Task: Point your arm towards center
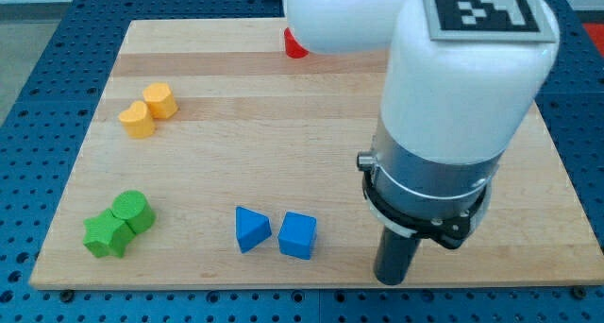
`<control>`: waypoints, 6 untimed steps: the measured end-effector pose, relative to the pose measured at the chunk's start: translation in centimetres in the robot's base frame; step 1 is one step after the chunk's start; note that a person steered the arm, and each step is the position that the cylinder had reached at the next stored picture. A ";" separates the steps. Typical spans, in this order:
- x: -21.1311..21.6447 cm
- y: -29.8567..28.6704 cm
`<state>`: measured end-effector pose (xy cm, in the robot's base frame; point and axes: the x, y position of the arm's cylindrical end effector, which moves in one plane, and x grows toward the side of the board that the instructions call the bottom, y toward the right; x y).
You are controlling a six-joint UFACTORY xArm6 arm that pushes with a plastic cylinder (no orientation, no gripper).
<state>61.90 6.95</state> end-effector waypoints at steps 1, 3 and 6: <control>0.0 -1.5; -0.1 -3.7; -1.9 -7.2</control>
